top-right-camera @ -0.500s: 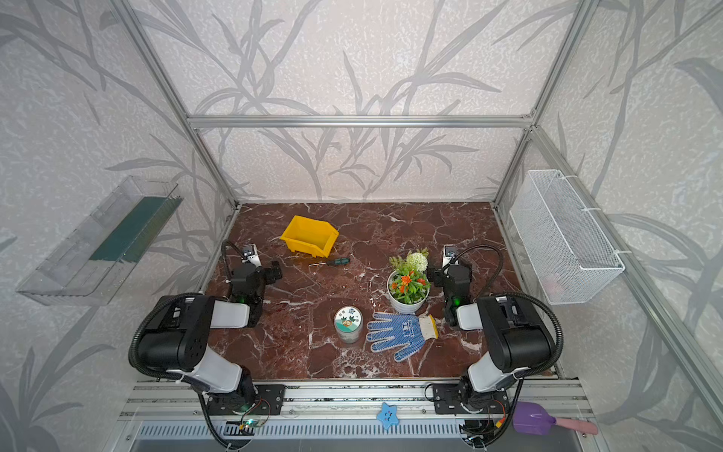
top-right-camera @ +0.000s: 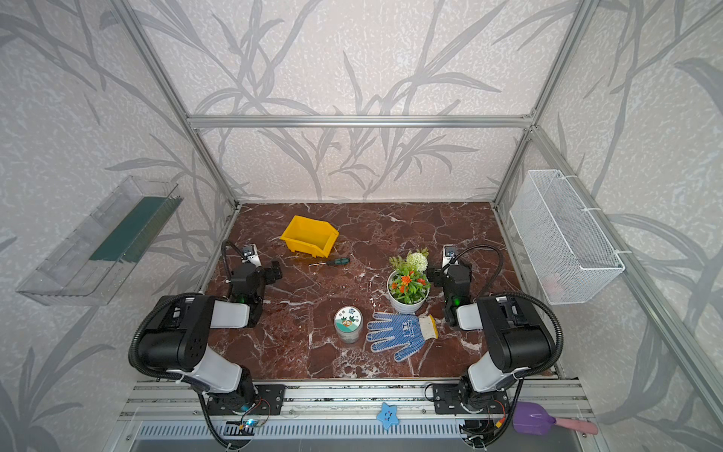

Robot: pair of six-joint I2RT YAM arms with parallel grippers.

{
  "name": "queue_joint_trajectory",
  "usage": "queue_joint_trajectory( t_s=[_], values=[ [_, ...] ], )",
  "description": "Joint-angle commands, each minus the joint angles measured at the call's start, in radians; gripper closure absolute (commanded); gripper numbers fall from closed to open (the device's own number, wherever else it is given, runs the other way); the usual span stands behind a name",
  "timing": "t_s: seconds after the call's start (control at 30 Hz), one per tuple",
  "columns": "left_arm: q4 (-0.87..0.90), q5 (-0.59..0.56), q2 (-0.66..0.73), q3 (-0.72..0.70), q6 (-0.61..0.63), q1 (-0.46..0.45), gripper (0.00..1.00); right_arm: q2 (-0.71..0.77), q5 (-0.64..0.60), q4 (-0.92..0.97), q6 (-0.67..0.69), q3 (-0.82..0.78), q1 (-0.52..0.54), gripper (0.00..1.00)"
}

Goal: Put the screwdriver in the bin
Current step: Pick up the screwdriver from the center of the table.

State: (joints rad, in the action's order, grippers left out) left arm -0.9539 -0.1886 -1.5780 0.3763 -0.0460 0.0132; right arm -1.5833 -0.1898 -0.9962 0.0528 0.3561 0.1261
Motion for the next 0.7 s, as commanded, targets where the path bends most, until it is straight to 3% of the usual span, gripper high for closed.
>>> queue_joint_trajectory(
  t_s=[0.0, 0.37, 0.43, 0.53, 0.67],
  values=[
    [-0.005, -0.002, 0.009, -0.005, -0.005, 0.003, 0.01, -0.004, 0.003, -0.009, 0.000, 0.004, -0.002, 0.01],
    [-0.016, -0.005, 0.013, -0.010, -0.001, 0.002, 0.01, -0.003, 0.003, -0.010, 0.000, 0.004, -0.002, 0.01],
    [-0.010, -0.052, 0.037, -0.017, 0.000, -0.008, 0.01, 0.025, -0.058, 0.005, -0.010, 0.004, 0.006, 0.01],
    [0.055, -0.137, 0.150, -0.039, 0.009, -0.034, 0.01, 0.107, -0.051, 0.119, -0.016, 0.012, 0.006, 0.01],
    [0.088, -0.364, 0.336, -0.086, 0.064, -0.186, 0.01, 0.207, -0.134, 0.159, 0.015, 0.005, 0.043, 0.01]
  ],
)
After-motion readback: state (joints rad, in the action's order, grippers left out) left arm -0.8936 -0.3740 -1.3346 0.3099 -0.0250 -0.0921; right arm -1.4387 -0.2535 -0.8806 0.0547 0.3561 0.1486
